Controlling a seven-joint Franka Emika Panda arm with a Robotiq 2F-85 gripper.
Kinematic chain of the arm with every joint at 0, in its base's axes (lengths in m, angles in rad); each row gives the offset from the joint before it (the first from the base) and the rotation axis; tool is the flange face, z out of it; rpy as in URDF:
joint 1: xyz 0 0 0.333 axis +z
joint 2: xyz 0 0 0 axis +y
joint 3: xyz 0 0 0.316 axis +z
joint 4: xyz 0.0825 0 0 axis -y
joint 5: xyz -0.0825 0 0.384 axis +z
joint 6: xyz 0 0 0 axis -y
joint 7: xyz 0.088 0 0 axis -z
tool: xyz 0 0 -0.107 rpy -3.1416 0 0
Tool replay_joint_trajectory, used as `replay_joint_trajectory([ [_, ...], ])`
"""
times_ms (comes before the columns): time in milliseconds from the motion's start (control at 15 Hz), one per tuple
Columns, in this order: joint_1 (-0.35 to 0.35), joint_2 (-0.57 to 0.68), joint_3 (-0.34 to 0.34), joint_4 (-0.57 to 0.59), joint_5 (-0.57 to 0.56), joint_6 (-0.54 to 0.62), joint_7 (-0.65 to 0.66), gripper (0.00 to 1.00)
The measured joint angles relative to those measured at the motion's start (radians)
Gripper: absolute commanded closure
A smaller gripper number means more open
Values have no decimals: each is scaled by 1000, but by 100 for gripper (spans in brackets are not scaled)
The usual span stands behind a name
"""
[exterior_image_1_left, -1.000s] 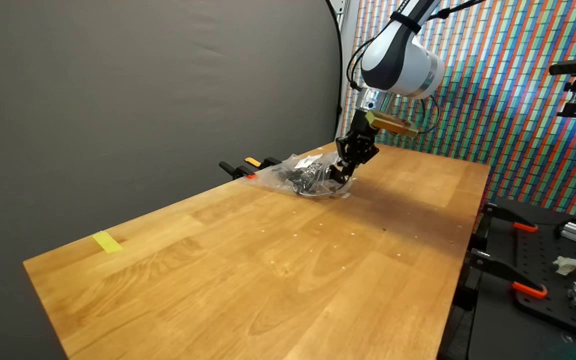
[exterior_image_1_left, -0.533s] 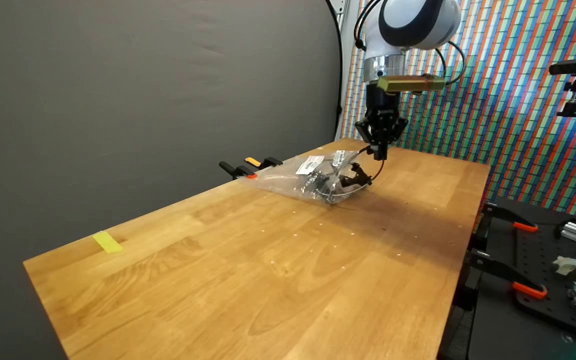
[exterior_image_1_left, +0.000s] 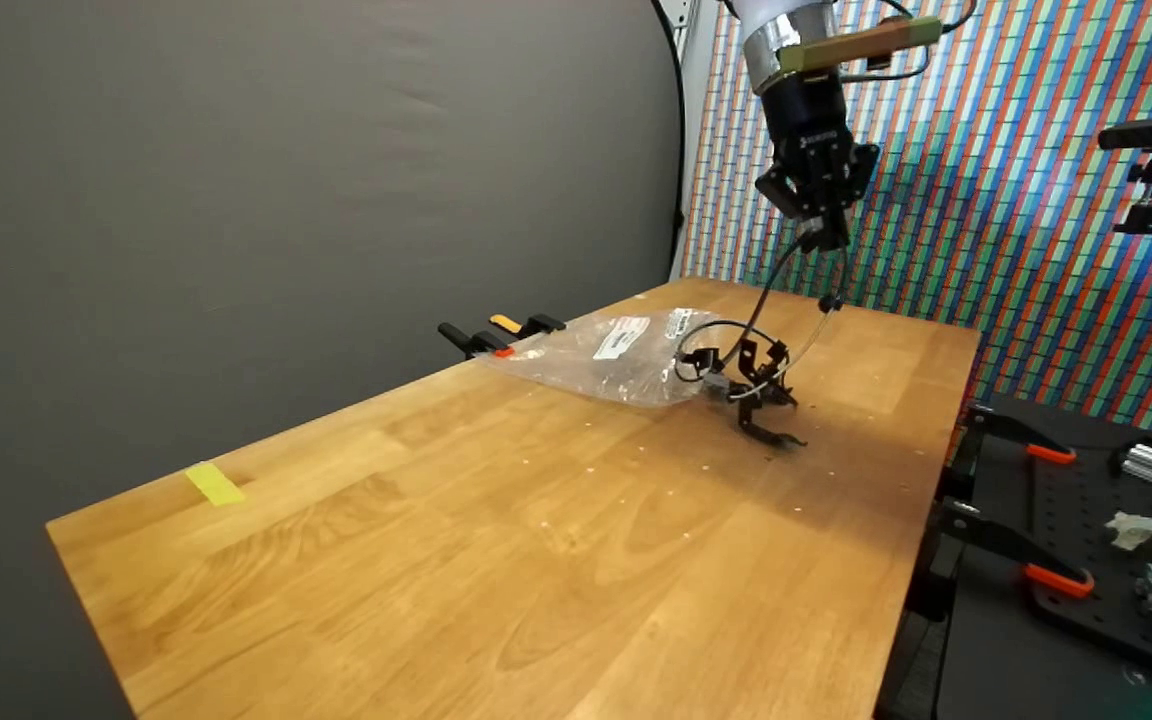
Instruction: Remove the black object from the plastic.
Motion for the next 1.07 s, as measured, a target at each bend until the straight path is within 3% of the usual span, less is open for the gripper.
replay_joint_trajectory([
  [200,10,-20,31,53,31,-116,11,97],
  [467,52,-30,89,120,119,-157,19,97],
  [667,98,-29,138,160,178,-146,22,97],
  [1067,173,36,208,174,201,-18,24,97],
])
